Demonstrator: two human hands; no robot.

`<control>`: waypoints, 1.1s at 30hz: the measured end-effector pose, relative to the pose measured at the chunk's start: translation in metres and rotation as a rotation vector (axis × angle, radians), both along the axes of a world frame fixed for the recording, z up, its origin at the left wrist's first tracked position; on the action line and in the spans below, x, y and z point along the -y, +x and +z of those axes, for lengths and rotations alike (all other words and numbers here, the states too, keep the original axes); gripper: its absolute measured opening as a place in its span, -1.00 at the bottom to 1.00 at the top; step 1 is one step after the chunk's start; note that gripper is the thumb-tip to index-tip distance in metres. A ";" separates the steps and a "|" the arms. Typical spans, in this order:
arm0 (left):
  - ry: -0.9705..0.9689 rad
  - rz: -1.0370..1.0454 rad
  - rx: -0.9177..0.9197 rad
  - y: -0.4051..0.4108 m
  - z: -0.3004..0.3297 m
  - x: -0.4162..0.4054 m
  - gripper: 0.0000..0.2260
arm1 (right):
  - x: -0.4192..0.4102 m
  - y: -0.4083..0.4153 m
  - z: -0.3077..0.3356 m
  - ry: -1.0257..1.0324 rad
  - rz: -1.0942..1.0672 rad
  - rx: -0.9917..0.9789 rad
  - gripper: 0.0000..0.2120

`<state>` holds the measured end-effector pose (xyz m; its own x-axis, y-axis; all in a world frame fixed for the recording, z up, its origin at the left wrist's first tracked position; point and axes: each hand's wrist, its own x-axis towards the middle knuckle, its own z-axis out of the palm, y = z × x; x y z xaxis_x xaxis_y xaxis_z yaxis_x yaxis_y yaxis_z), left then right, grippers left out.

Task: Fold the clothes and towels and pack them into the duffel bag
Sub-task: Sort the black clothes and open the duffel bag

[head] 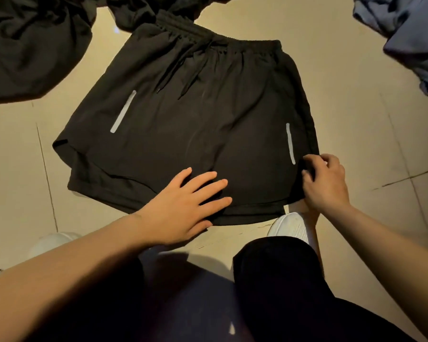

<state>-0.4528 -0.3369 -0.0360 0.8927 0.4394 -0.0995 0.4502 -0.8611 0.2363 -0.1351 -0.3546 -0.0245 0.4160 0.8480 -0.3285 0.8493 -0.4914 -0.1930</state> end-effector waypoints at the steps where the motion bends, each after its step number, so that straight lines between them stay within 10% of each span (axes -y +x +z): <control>1: 0.013 -0.043 -0.038 0.006 0.000 -0.003 -0.50 | -0.002 0.004 0.000 -0.011 -0.040 -0.008 -0.66; 13: -0.027 0.006 -0.177 -0.085 -0.036 0.030 -0.51 | -0.005 0.014 -0.007 -0.164 0.065 0.082 -0.55; 21: 0.079 0.155 0.191 -0.051 -0.006 0.016 -0.64 | -0.005 -0.003 -0.006 -0.119 0.004 -0.041 -0.64; 29: -0.040 0.163 -0.194 -0.041 -0.043 0.010 -0.50 | -0.007 0.007 -0.001 -0.162 -0.139 -0.117 -0.59; 33: -0.074 0.178 -0.044 -0.043 -0.033 0.018 -0.51 | 0.000 0.002 0.001 -0.188 -0.104 -0.048 -0.56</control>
<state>-0.4954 -0.3554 -0.0695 0.7958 0.5800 -0.1742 0.6049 -0.7481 0.2728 -0.1331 -0.3544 -0.0232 0.4784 0.7233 -0.4980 0.7840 -0.6072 -0.1287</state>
